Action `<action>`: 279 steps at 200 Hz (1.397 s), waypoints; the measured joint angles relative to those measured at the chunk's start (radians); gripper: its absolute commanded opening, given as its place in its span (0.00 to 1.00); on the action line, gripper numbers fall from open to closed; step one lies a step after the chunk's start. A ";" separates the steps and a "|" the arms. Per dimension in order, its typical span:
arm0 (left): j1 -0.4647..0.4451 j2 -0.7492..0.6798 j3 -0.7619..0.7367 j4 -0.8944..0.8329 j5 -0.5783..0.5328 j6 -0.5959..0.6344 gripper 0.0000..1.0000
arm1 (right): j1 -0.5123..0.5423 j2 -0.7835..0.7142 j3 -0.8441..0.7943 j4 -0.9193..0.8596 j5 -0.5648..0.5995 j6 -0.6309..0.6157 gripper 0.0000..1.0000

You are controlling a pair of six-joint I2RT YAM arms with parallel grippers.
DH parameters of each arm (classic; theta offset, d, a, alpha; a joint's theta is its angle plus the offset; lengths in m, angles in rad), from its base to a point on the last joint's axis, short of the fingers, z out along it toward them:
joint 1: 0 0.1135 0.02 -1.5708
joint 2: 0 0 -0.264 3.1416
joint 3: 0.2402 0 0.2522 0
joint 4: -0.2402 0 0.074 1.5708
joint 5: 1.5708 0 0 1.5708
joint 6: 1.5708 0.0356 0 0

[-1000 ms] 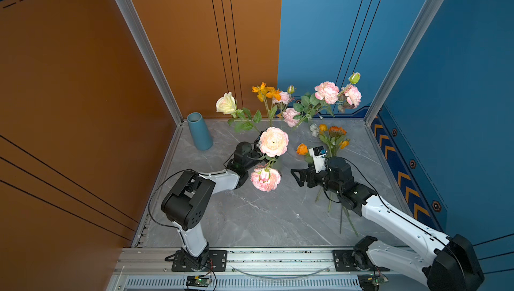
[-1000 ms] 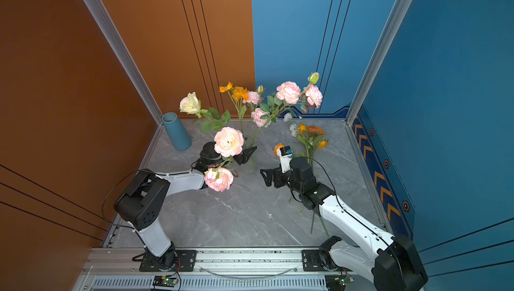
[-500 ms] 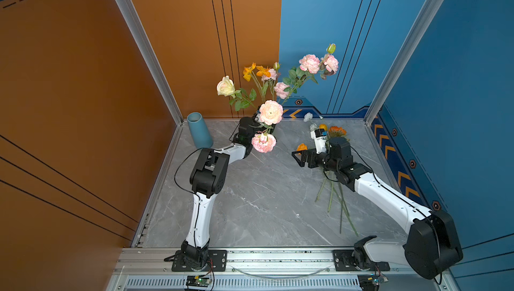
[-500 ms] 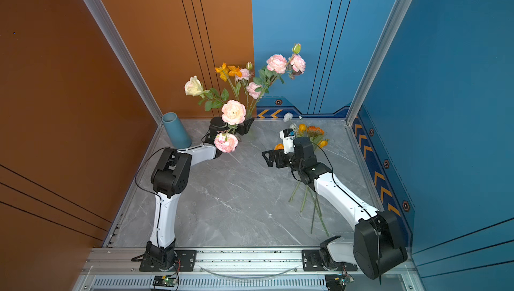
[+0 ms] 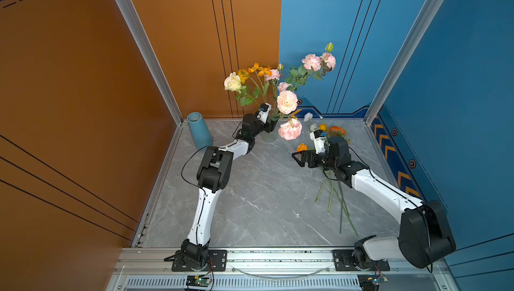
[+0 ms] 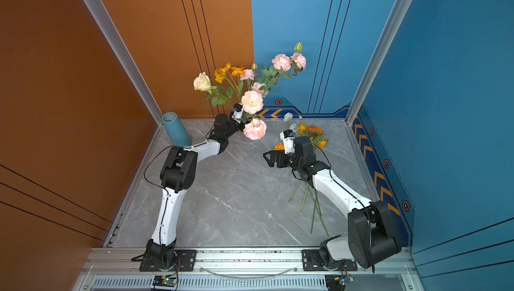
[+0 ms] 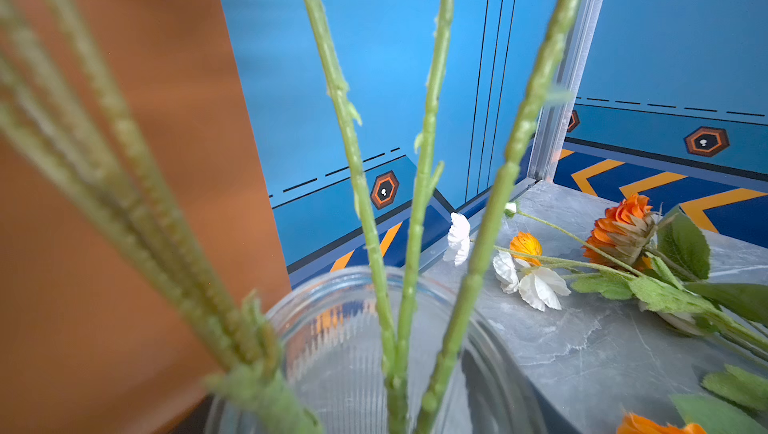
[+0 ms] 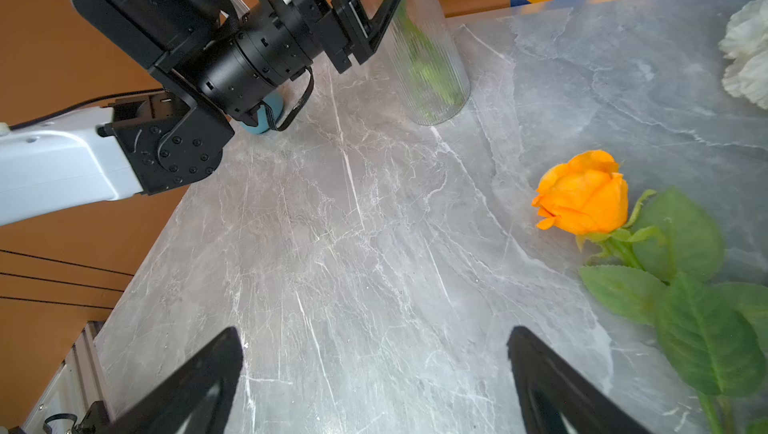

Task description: Arrange the flowers into the vase

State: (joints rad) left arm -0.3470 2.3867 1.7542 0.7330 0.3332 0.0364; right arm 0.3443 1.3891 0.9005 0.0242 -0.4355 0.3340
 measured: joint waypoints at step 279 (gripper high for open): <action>-0.047 -0.452 -0.966 0.511 -0.214 -0.082 0.98 | -0.057 -0.145 -0.035 -0.152 0.081 0.060 1.00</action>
State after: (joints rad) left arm -0.3939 1.9343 0.7879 1.2438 0.1196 -0.0452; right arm 0.2874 1.2442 0.8658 -0.1280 -0.3546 0.3943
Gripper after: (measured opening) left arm 0.979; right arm 0.999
